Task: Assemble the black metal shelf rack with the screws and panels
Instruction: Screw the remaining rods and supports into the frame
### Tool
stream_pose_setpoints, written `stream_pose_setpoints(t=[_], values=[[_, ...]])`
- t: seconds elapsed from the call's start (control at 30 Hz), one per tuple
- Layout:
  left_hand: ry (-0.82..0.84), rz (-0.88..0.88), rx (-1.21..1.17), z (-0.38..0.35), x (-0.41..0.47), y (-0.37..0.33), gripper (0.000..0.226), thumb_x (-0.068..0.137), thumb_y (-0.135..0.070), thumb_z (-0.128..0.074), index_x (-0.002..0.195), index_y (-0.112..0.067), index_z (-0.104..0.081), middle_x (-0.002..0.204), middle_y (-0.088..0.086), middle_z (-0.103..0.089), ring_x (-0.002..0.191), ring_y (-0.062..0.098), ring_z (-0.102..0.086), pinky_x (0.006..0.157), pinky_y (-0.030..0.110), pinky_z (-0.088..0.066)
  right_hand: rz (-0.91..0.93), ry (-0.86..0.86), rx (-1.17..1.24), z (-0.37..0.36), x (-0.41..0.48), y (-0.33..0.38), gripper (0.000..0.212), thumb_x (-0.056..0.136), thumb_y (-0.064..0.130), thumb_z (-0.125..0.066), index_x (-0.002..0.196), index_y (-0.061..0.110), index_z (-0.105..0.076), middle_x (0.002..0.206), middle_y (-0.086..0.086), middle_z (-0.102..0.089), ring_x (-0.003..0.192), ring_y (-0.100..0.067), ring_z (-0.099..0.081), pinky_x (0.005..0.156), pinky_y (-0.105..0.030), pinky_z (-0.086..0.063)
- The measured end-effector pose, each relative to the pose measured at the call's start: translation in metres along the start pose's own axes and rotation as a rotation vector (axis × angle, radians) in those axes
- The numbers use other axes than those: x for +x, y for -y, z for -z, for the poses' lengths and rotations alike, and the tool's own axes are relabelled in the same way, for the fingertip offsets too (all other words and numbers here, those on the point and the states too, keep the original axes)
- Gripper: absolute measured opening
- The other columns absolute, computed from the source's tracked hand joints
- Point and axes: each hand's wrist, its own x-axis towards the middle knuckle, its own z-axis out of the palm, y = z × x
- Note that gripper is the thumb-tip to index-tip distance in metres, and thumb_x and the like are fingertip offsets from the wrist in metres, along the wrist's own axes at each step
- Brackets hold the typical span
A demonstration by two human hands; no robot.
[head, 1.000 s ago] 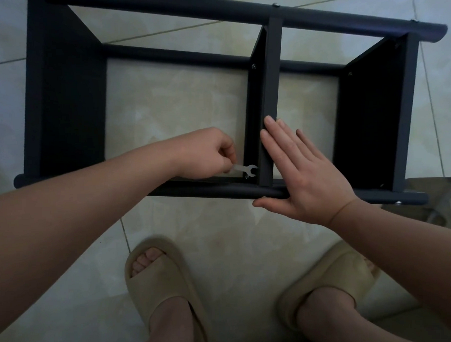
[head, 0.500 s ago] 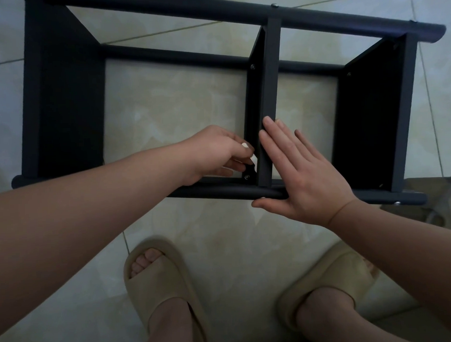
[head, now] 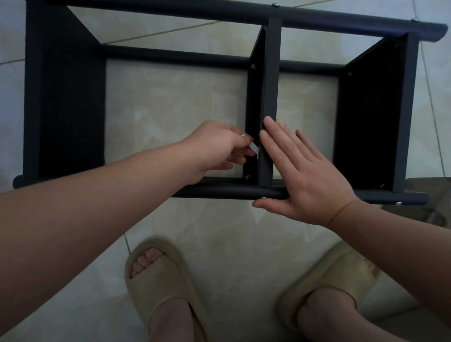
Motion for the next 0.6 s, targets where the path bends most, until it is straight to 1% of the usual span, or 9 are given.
stream_pose_setpoints(t=[0.17, 0.3, 0.43, 0.6], values=[[0.006, 0.002, 0.003, 0.0000, -0.0004, 0.0003, 0.008, 0.096, -0.025, -0.064, 0.101, -0.018, -0.066, 0.093, 0.001, -0.078, 0.080, 0.013, -0.069, 0.080, 0.030, -0.050, 0.000, 0.006, -0.007, 0.0003, -0.0003, -0.0002, 0.105, 0.091, 0.074, -0.050, 0.160, 0.002, -0.018, 0.170, -0.014, -0.009, 0.158, -0.029, -0.009, 0.122, -0.057, -0.025], [0.006, -0.003, 0.032, 0.0003, -0.0003, 0.0023, 0.008, 0.096, -0.026, -0.064, 0.099, -0.019, -0.068, 0.087, -0.002, -0.078, 0.079, 0.012, -0.069, 0.075, 0.029, -0.049, -0.003, 0.010, -0.006, 0.0004, -0.0001, 0.0001, 0.105, 0.091, 0.074, -0.049, 0.161, 0.002, -0.018, 0.170, -0.013, -0.008, 0.158, -0.028, -0.008, 0.122, -0.057, -0.025], [-0.006, -0.020, 0.074, -0.0018, -0.0004, 0.0052, 0.007, 0.096, -0.026, -0.064, 0.095, -0.020, -0.068, 0.080, -0.006, -0.076, 0.074, 0.009, -0.068, 0.071, 0.027, -0.048, 0.000, 0.007, -0.008, 0.0000, -0.0001, 0.0000, 0.105, 0.091, 0.074, -0.048, 0.161, 0.002, -0.018, 0.170, -0.013, -0.008, 0.158, -0.029, -0.008, 0.122, -0.057, -0.025], [-0.008, -0.026, 0.053, -0.0023, -0.0012, 0.0036, 0.007, 0.096, -0.026, -0.064, 0.095, -0.020, -0.068, 0.082, -0.005, -0.077, 0.077, 0.010, -0.068, 0.070, 0.027, -0.047, 0.002, 0.002, -0.005, -0.0005, -0.0001, -0.0003, 0.105, 0.091, 0.074, -0.048, 0.161, 0.002, -0.018, 0.170, -0.013, -0.008, 0.158, -0.028, -0.008, 0.122, -0.057, -0.026]])
